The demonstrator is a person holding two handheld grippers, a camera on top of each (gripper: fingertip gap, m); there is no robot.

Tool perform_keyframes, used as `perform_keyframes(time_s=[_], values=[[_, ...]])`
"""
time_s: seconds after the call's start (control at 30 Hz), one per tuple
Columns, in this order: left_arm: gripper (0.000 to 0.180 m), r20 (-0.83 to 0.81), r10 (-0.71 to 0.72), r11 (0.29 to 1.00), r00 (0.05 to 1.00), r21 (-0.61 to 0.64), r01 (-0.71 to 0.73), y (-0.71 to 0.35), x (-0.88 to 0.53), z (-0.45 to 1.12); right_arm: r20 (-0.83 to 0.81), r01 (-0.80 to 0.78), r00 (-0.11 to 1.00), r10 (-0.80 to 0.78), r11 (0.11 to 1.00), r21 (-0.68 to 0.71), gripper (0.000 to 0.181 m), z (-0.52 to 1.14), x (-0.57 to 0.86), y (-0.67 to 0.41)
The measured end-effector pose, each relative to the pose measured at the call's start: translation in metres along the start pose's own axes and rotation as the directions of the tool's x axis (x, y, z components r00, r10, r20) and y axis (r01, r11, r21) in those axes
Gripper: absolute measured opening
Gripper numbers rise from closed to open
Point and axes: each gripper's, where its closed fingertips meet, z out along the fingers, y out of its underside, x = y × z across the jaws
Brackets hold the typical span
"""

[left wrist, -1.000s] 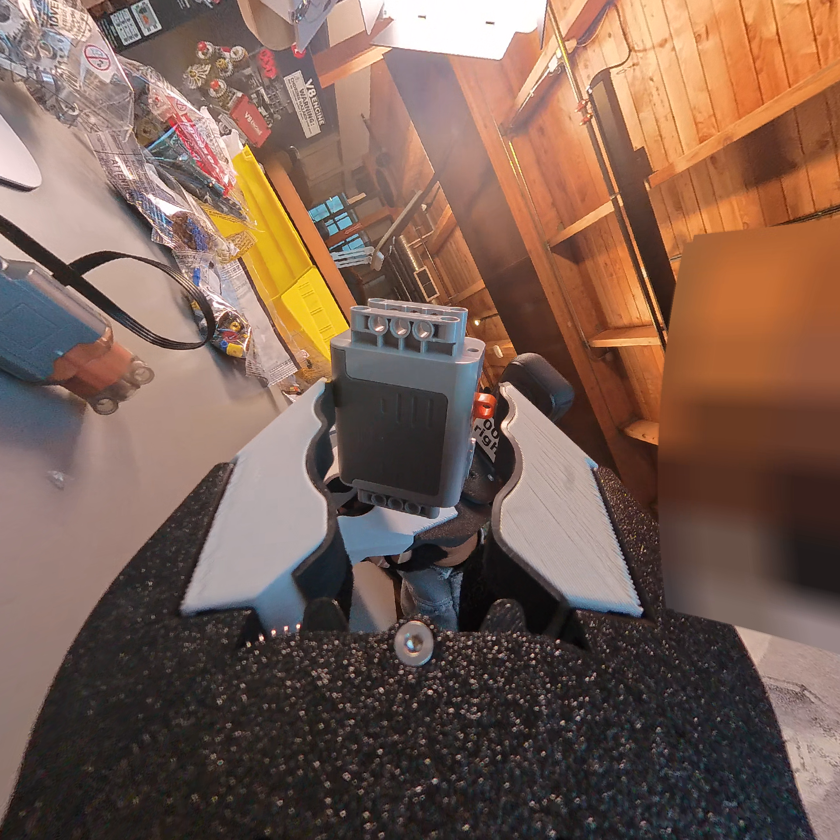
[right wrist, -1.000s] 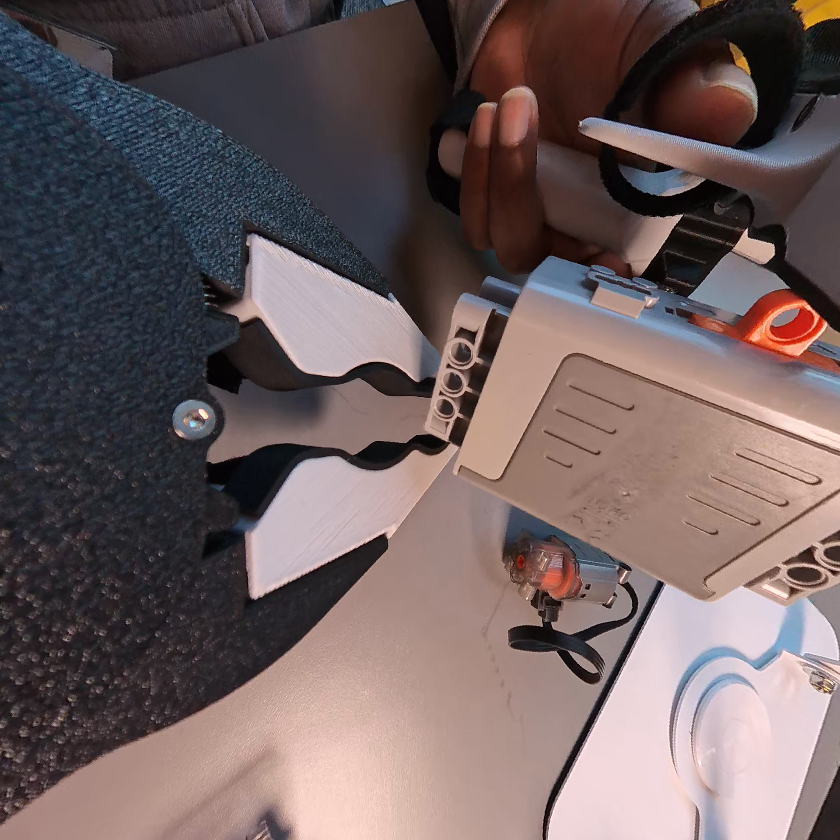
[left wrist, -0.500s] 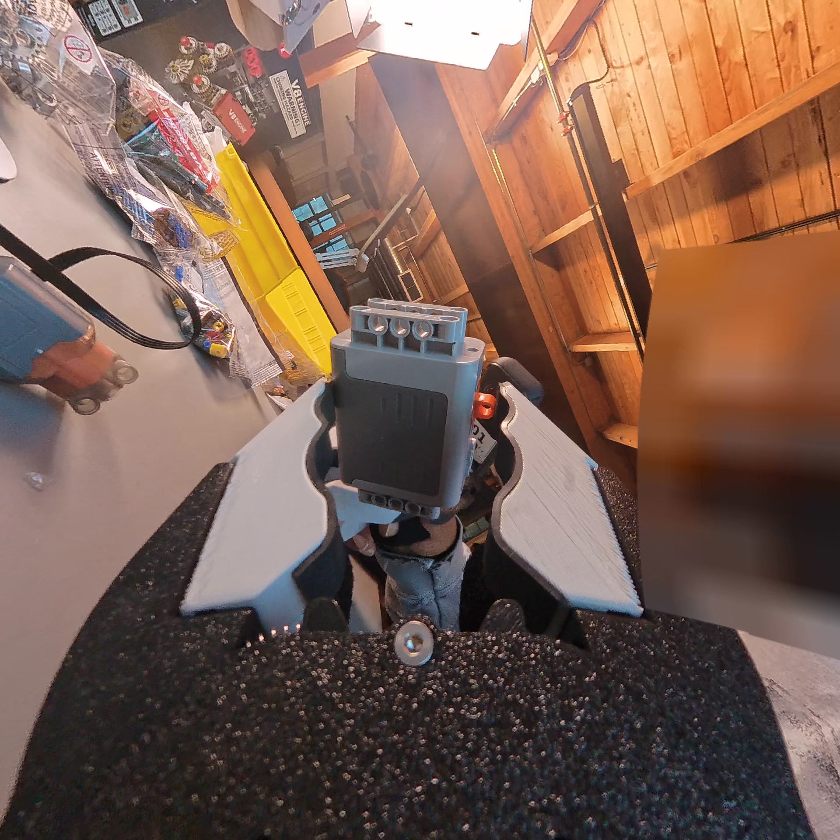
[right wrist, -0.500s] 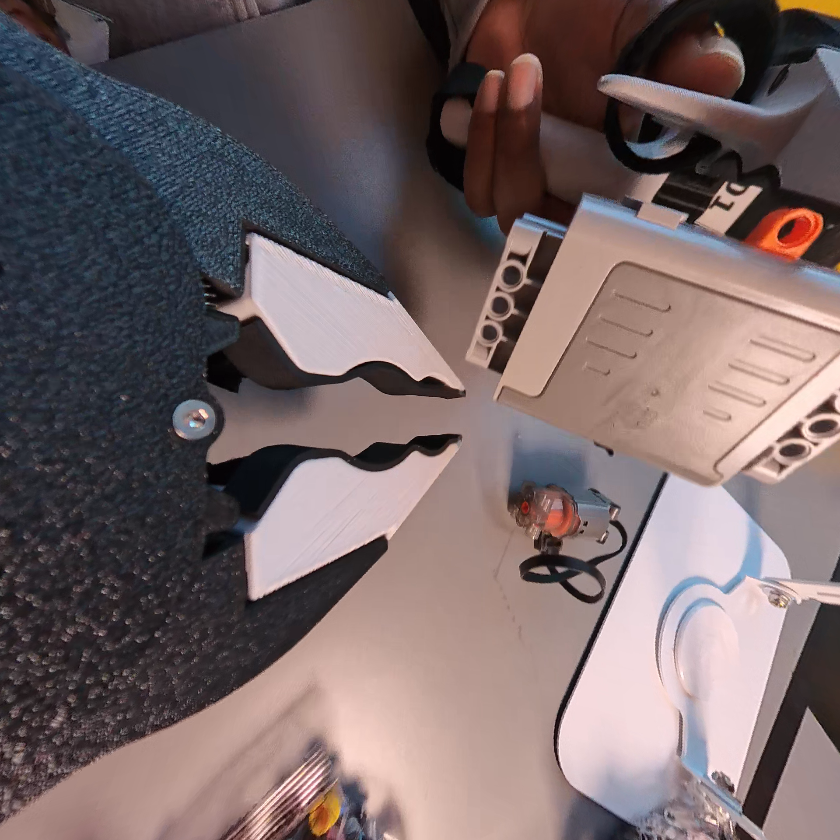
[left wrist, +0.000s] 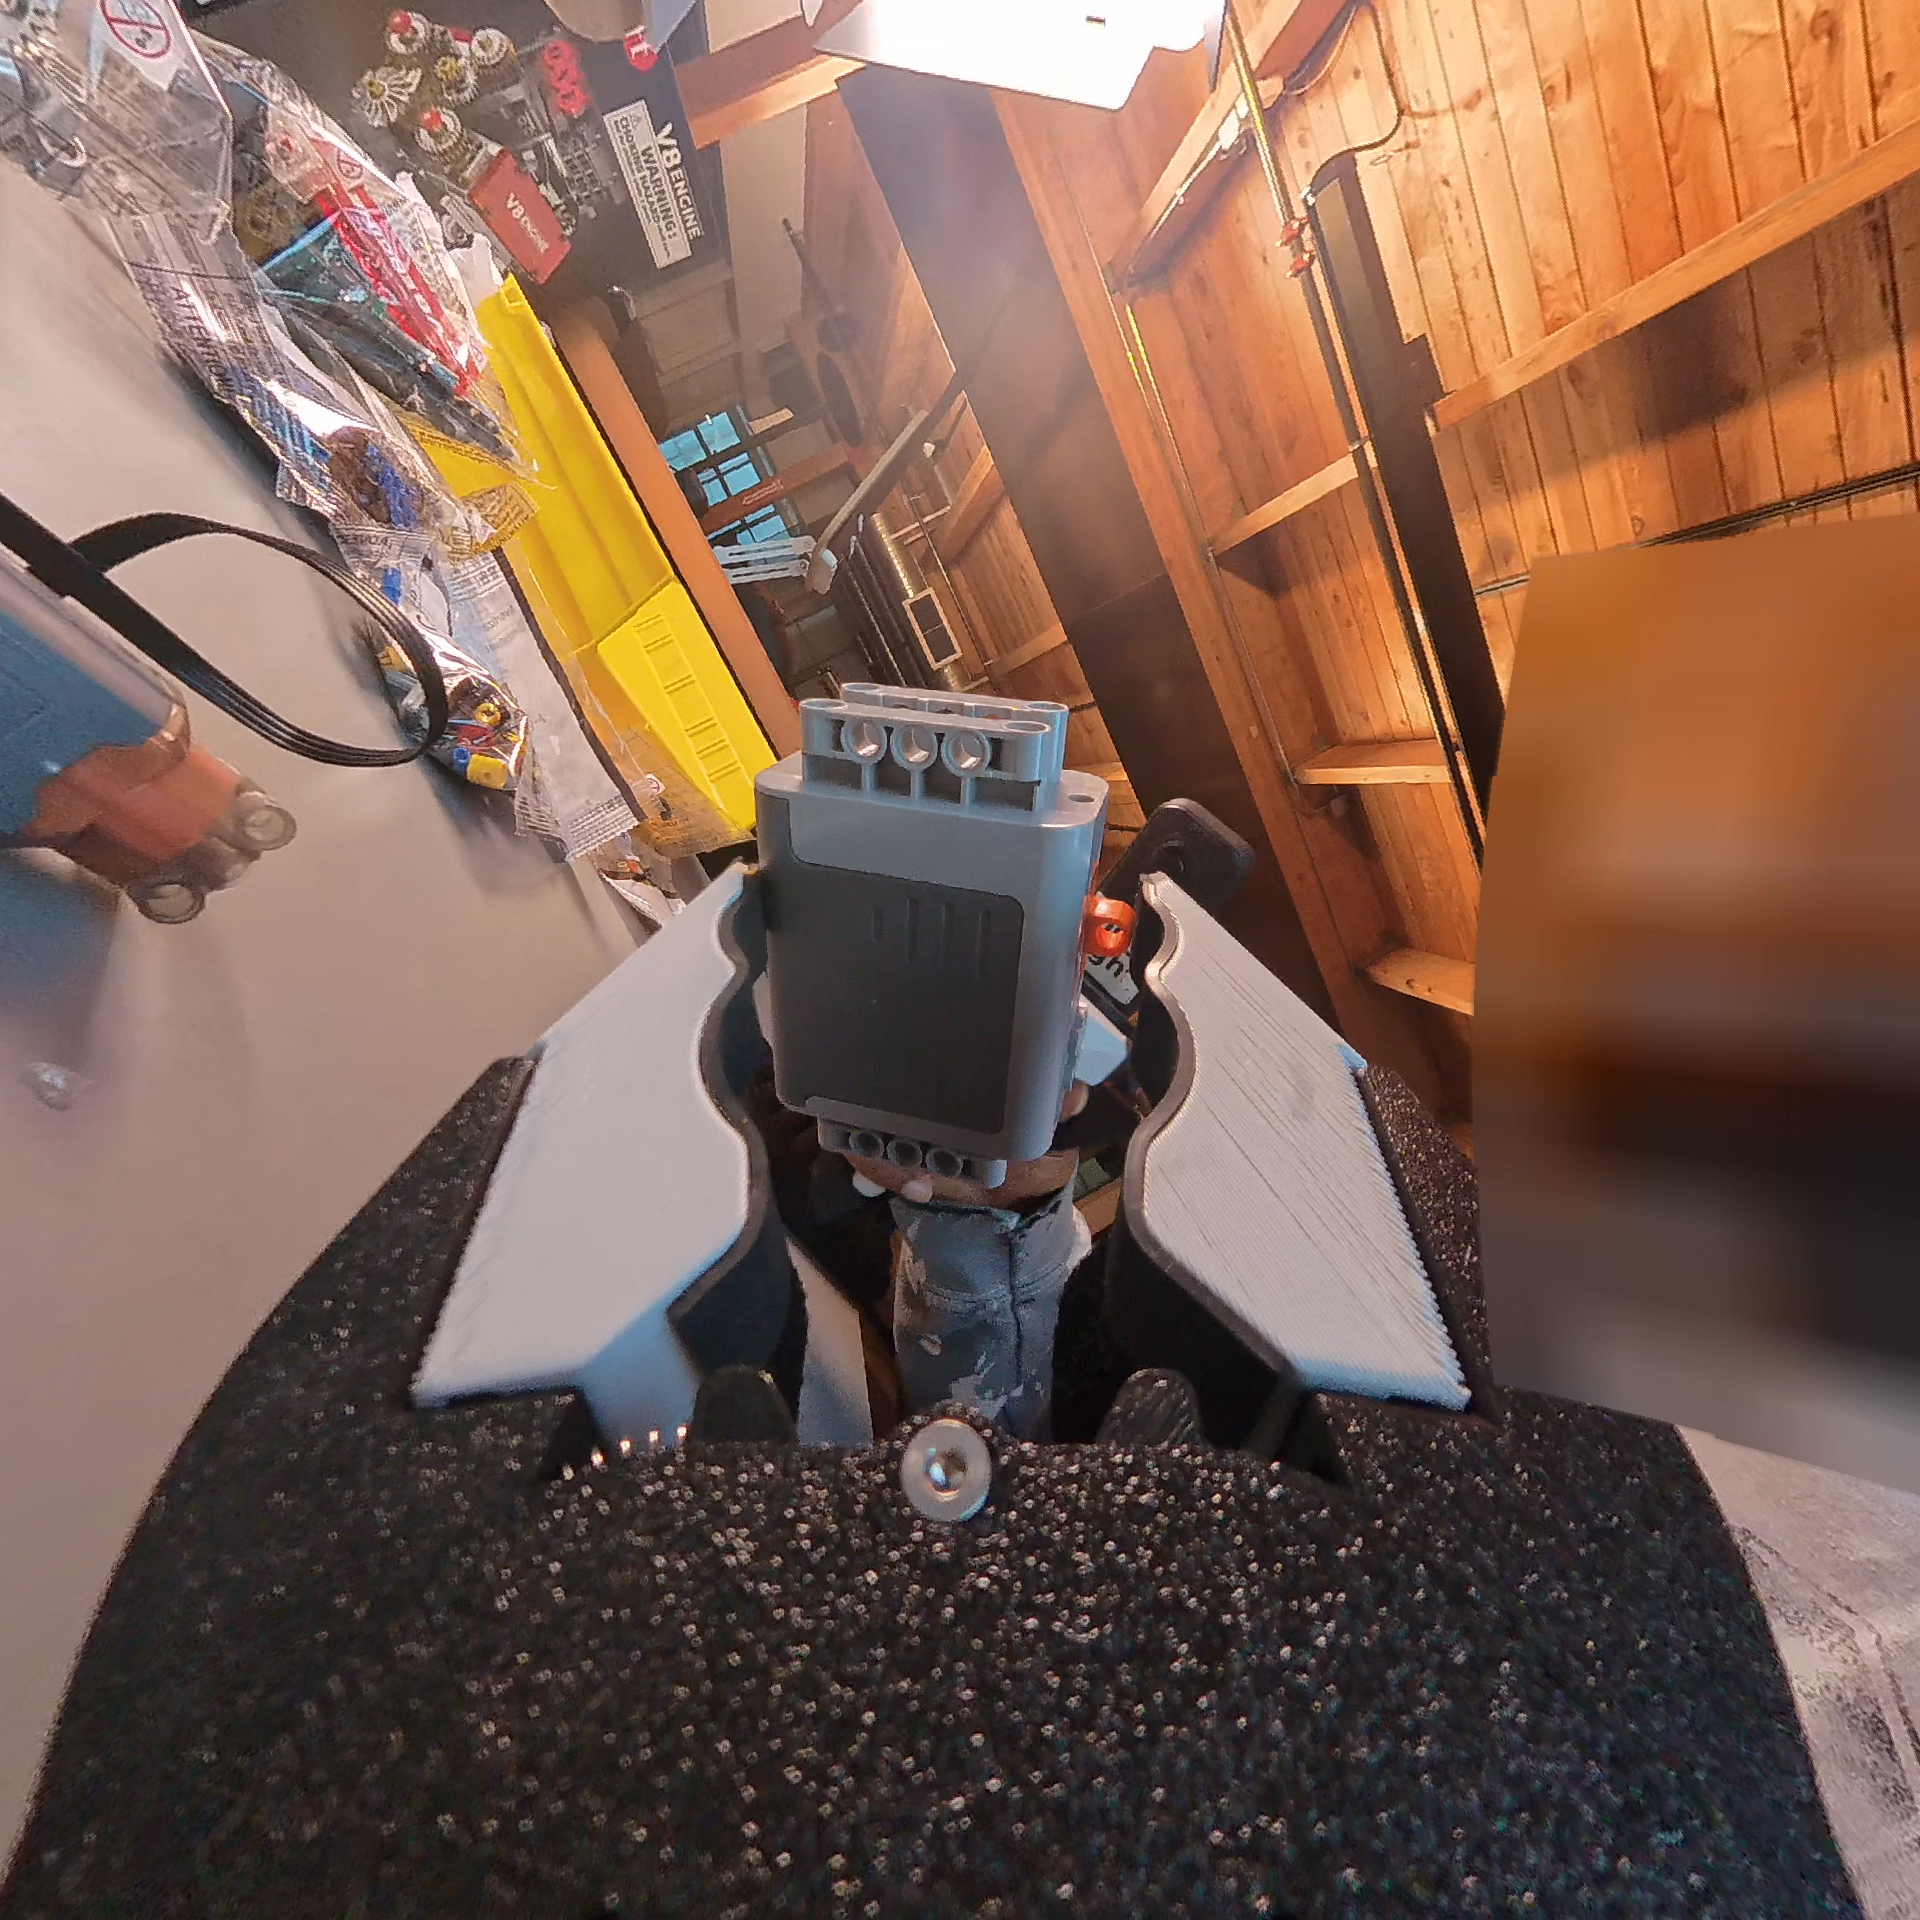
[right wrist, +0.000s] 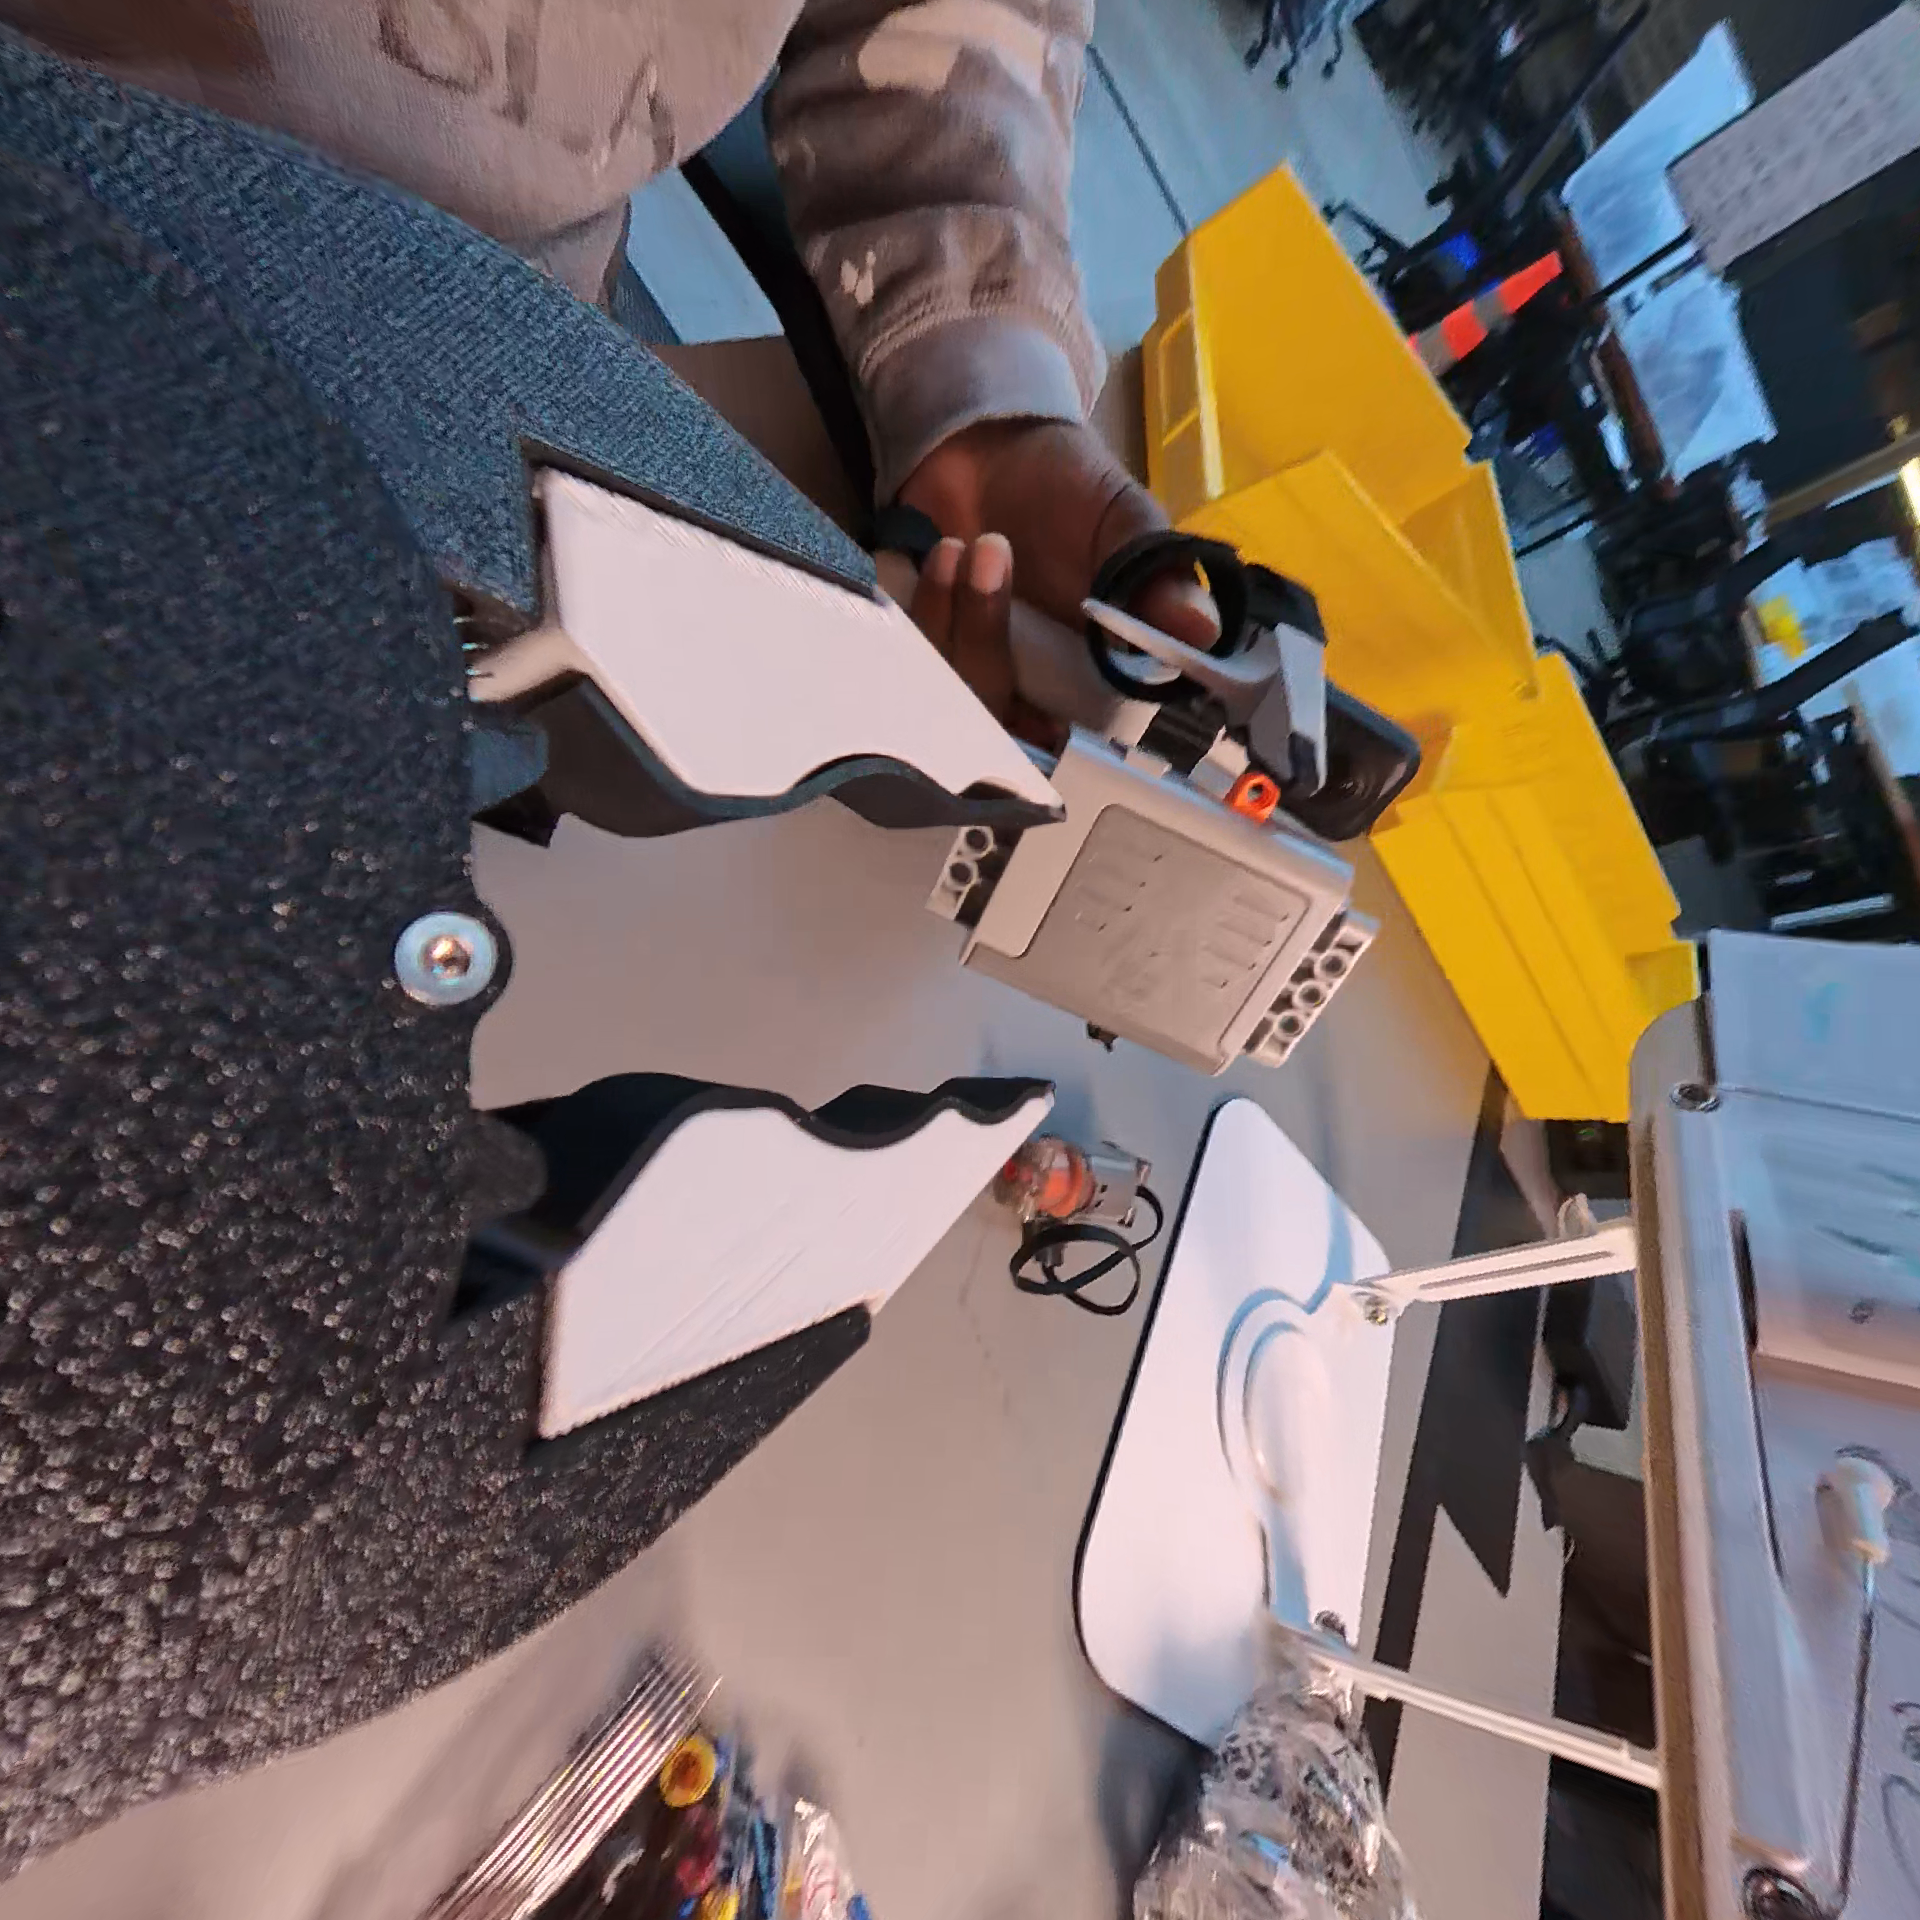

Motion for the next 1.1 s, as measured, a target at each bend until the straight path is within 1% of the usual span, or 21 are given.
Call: perform_keyframes(time_s=[0.1,0.2,0.27,0.4,0.53,0.6,0.67,0.8,0.9,0.97,1.03,1.1], values=[[0.068,-0.005,-0.005,1.000,1.000,-0.007,0.005,0.002,0.000,0.001,0.064,-0.045,0.997,0.043,0.999,0.024,0.058,0.004,-0.010,-0.004],[0.068,-0.014,-0.005,1.000,1.000,-0.006,0.005,0.001,0.002,0.001,0.105,-0.095,0.990,0.093,0.995,0.011,0.070,0.010,-0.014,0.002],[0.067,-0.026,-0.003,1.000,1.000,-0.007,0.003,0.001,0.004,0.001,0.132,-0.124,0.984,0.122,0.992,0.009,0.074,0.012,-0.017,0.005],[0.068,-0.061,-0.012,0.999,0.998,-0.036,0.009,0.006,0.009,0.004,0.220,-0.219,0.953,0.206,0.975,0.034,0.072,0.010,-0.023,0.003],[0.067,-0.119,-0.036,0.998,0.992,-0.061,0.029,0.011,0.018,0.007,0.381,-0.417,0.849,0.365,0.907,0.061,0.064,0.002,-0.028,-0.009],[0.067,-0.132,-0.031,0.998,0.991,-0.062,0.023,0.011,0.021,0.007,0.408,-0.463,0.821,0.399,0.884,0.068,0.057,0.001,-0.026,-0.011],[0.068,-0.135,-0.026,0.998,0.991,-0.068,0.016,0.013,0.021,0.008,0.406,-0.468,0.819,0.405,0.881,0.066,0.053,0.002,-0.026,-0.008],[0.068,-0.137,-0.020,0.995,0.990,-0.097,0.007,0.019,0.023,0.010,0.399,-0.467,0.822,0.407,0.882,0.062,0.053,0.009,-0.028,-0.004],[0.068,-0.129,-0.008,0.995,0.992,-0.096,-0.005,0.019,0.022,0.010,0.407,-0.487,0.810,0.421,0.871,0.067,0.052,0.011,-0.028,-0.004],[0.068,-0.109,-0.001,0.996,0.994,-0.089,-0.009,0.019,0.019,0.010,0.381,-0.466,0.828,0.411,0.883,0.060,0.052,0.015,-0.028,0.001],[0.067,-0.123,-0.012,0.995,0.992,-0.100,0.000,0.023,0.020,0.011,0.361,-0.416,0.855,0.372,0.908,0.051,0.053,0.021,-0.034,0.005],[0.066,-0.147,-0.024,0.997,0.989,-0.076,0.013,0.021,0.025,0.012,0.361,-0.430,0.855,0.372,0.898,0.093,0.052,0.023,-0.036,0.001]])
